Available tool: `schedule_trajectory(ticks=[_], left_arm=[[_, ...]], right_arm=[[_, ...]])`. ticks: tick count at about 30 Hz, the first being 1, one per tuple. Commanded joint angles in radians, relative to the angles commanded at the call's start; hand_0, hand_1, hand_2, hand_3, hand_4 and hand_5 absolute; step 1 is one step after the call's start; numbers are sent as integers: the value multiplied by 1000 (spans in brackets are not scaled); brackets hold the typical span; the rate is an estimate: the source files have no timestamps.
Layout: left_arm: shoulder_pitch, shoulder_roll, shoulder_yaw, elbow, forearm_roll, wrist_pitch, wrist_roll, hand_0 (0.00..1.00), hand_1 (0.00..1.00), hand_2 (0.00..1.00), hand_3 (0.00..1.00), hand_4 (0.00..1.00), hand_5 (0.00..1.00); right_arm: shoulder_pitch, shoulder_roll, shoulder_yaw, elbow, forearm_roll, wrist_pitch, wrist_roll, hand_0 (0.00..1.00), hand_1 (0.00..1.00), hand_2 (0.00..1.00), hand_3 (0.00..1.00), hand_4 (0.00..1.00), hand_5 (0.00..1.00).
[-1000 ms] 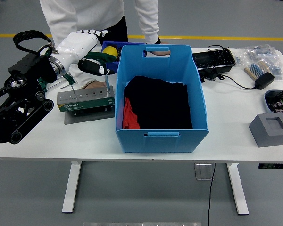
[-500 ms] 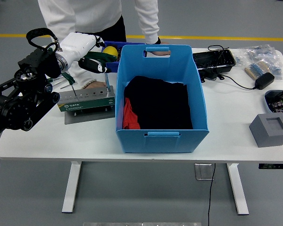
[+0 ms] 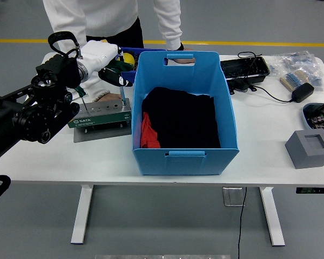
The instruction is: Lift tool from toolbox,place it in box,lift tool from toolbox,place it in box
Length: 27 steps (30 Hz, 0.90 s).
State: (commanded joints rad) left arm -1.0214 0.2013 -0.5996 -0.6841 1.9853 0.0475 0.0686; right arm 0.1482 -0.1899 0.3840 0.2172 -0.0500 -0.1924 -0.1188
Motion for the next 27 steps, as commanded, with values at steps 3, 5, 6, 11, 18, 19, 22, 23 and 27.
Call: schedule_trajectory(ticks=[3, 5, 6, 11, 18, 19, 22, 23, 27], left_arm=[[-8, -3, 6, 18, 15, -5, 6, 467, 415, 345, 463, 998, 621], [-11, -1, 5, 22, 22, -9, 12, 467, 415, 345, 463, 998, 621], [-12, 1, 5, 22, 26, -10, 15, 467, 415, 345, 463, 998, 621], [-21, 3, 4, 31, 42, -27, 24, 355, 295, 270, 387, 998, 627], [-27, 3, 2, 47, 6, -42, 30, 327, 270, 247, 346, 998, 635], [-27, 3, 2, 50, 2, -45, 32, 327, 270, 247, 346, 998, 635], [-29, 4, 7, 58, -16, -52, 36, 324, 271, 243, 342, 998, 642], [-29, 3, 9, 60, -18, -53, 37, 324, 271, 243, 342, 998, 642], [-29, 0, 10, 67, -38, -54, 36, 312, 271, 249, 351, 998, 647]], right_arm=[[1, -1, -4, 0, 6, -1, 5, 668, 653, 726, 575, 817, 716], [2, -1, -8, -1, 13, -3, 10, 668, 653, 726, 575, 817, 716], [2, -1, -9, -1, 17, -4, 12, 668, 653, 726, 575, 817, 716], [4, -3, -12, -1, 25, -7, 20, 664, 650, 723, 572, 815, 714], [6, -4, -12, -2, 27, -8, 23, 659, 646, 722, 573, 813, 709], [7, -4, -12, -2, 26, -8, 23, 659, 646, 722, 573, 813, 709], [7, -4, -12, -2, 27, -9, 24, 659, 647, 721, 568, 813, 708], [7, -4, -12, -2, 28, -9, 25, 659, 647, 721, 568, 813, 708], [7, -5, -12, -2, 28, -10, 26, 658, 645, 720, 568, 811, 705]])
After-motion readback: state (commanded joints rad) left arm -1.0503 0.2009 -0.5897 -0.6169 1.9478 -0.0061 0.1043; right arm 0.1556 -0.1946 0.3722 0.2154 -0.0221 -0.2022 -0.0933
